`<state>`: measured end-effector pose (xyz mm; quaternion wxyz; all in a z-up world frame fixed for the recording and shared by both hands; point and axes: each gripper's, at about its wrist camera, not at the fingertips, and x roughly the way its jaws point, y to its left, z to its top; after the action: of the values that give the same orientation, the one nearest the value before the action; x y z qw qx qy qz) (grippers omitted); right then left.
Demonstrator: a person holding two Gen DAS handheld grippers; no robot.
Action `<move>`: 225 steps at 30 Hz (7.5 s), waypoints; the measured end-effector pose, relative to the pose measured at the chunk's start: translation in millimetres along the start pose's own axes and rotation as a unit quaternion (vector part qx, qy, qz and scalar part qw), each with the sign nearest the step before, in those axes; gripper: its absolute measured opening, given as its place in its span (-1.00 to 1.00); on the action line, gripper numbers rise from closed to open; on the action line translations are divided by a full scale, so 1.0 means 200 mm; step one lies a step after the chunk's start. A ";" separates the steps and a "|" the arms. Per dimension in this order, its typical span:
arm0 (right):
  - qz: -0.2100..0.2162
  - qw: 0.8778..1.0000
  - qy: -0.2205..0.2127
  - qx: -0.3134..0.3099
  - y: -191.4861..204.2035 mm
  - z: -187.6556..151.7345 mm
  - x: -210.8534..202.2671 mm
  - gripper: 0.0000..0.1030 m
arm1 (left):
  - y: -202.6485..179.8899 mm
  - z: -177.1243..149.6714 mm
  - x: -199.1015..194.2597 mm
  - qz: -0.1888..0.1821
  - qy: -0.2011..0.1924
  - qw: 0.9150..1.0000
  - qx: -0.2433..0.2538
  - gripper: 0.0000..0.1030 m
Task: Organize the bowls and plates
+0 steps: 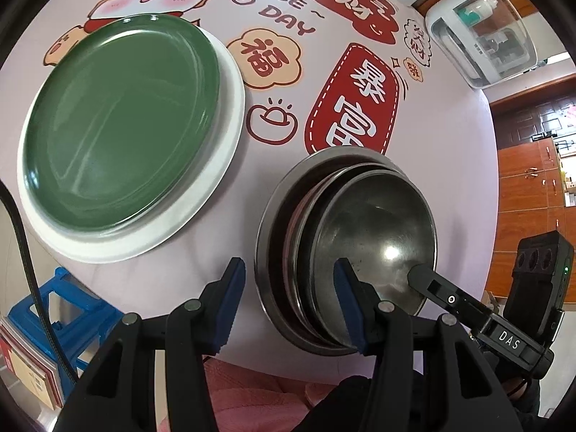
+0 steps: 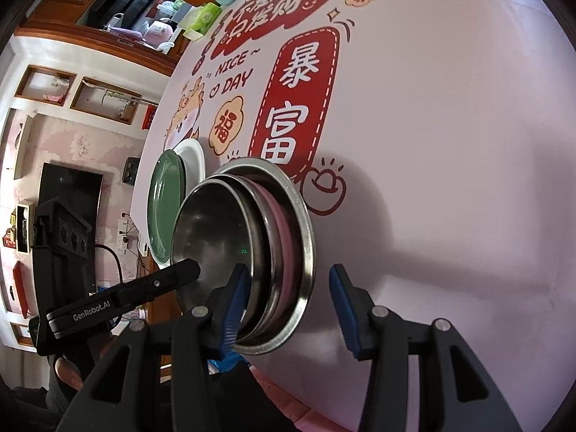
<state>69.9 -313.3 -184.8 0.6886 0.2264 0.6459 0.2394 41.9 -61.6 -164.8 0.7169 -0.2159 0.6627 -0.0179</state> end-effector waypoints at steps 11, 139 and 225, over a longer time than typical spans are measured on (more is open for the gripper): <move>0.001 0.999 0.007 0.032 -0.03 0.04 0.04 -0.10 | -0.03 0.07 0.07 0.009 0.030 0.999 0.025 -0.19; 0.001 0.991 -0.078 0.106 0.82 0.18 0.60 -0.38 | 0.60 0.63 -0.29 0.057 0.040 0.980 0.185 -0.23; -0.261 0.927 -0.268 -0.011 1.47 -0.54 -0.05 0.91 | 0.59 0.00 -1.19 0.100 -0.262 0.932 0.228 0.97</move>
<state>-50.2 -90.0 -1.5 0.8768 0.0977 0.4707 -0.0118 -16.8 119.6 20.7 0.8930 0.0241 0.4477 -0.0396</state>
